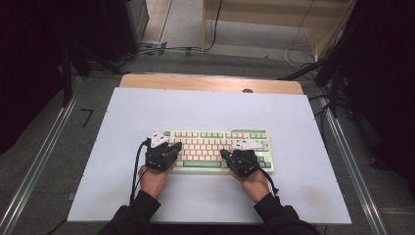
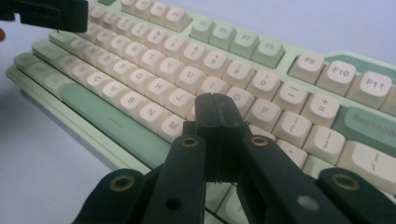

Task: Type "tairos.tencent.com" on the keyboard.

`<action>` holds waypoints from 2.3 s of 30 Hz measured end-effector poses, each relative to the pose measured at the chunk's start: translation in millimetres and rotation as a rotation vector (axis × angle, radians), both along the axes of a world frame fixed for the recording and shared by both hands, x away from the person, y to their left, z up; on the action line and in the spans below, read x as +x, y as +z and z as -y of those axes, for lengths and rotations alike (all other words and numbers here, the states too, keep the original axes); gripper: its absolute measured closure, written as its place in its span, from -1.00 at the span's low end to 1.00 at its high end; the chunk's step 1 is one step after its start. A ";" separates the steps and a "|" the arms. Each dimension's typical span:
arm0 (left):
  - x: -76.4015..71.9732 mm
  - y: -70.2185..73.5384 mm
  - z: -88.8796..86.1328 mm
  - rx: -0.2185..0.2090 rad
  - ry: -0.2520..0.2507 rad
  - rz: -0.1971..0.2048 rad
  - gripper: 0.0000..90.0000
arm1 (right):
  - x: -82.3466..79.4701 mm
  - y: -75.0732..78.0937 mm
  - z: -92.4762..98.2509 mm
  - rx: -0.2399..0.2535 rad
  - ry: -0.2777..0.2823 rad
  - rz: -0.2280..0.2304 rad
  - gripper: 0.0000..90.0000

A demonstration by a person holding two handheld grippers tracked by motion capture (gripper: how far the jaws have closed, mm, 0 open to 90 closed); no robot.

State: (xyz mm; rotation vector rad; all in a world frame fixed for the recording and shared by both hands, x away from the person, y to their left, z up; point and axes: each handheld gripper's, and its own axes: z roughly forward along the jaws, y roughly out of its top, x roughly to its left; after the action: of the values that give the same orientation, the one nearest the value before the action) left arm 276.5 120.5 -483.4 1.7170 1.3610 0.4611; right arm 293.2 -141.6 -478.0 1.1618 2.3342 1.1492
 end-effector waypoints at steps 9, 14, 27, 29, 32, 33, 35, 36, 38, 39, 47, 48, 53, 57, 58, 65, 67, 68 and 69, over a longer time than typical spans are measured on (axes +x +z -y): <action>-0.8 -2.3 4.9 0.004 -0.020 -0.006 1.00 | 9.1 5.4 -11.9 0.022 0.003 0.017 0.95; -1.4 -3.7 7.2 0.008 -0.030 -0.013 1.00 | 12.6 4.9 -14.0 0.021 -0.004 0.015 0.95; -5.9 -6.1 19.2 0.011 -0.077 -0.027 1.00 | 18.1 2.1 -13.9 0.019 -0.016 0.010 0.95; -6.5 -6.4 20.8 0.010 -0.083 -0.027 1.00 | 18.1 1.8 -14.3 0.017 -0.014 0.011 0.95; -7.1 -6.9 22.5 0.012 -0.087 -0.031 1.00 | 18.4 1.7 -14.3 0.016 -0.016 0.012 0.95; -7.2 -7.4 22.9 0.013 -0.090 -0.032 1.00 | 18.6 1.5 -14.4 0.017 -0.020 0.010 0.95; -7.6 -8.0 23.6 0.014 -0.093 -0.035 1.00 | 19.2 1.3 -14.0 0.017 -0.018 0.010 0.95; -7.7 -8.4 23.9 0.017 -0.096 -0.036 1.00 | 19.4 1.3 -13.8 0.017 -0.018 0.011 0.95; -7.9 -9.0 24.9 0.019 -0.099 -0.038 1.00 | 19.5 1.4 -13.6 0.018 -0.021 0.012 0.95; -8.0 -9.3 25.3 0.021 -0.099 -0.040 1.00 | 19.7 1.5 -13.4 0.019 -0.022 0.011 0.95; -8.0 -11.2 27.0 0.038 -0.108 -0.047 1.00 | 19.8 1.2 -13.5 0.017 -0.022 0.011 0.95; -7.7 -12.2 27.6 0.040 -0.112 -0.056 1.00 | 19.8 1.1 -13.5 0.017 -0.023 0.010 0.95; -8.2 -10.0 25.9 0.026 -0.103 -0.040 1.00 | 20.8 1.1 -12.5 0.018 -0.031 0.013 0.95; -7.7 -5.2 21.5 0.012 -0.088 -0.022 1.00 | 22.0 1.5 -11.1 0.022 -0.044 0.016 0.95; -7.6 -5.1 21.0 0.009 -0.085 -0.020 1.00 | 22.4 1.4 -11.0 0.023 -0.044 0.014 0.95; -6.3 -4.5 17.3 0.007 -0.074 -0.016 1.00 | 23.0 0.6 -11.3 0.017 -0.045 0.017 0.95; -6.0 -4.4 16.8 0.006 -0.070 -0.014 1.00 | 23.7 0.2 -11.0 0.018 -0.048 0.015 0.95; -5.9 -4.2 16.4 0.008 -0.069 -0.013 1.00 | 24.1 0.0 -10.8 0.016 -0.050 0.013 0.95; -5.9 -4.0 16.1 0.008 -0.069 -0.013 1.00 | 24.5 -0.3 -10.5 0.015 -0.053 0.013 0.95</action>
State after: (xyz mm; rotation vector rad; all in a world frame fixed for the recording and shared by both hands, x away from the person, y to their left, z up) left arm 270.6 104.4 -487.5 1.7705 1.3064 0.4180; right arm 317.7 -131.1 -478.3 1.2100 2.2746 1.1540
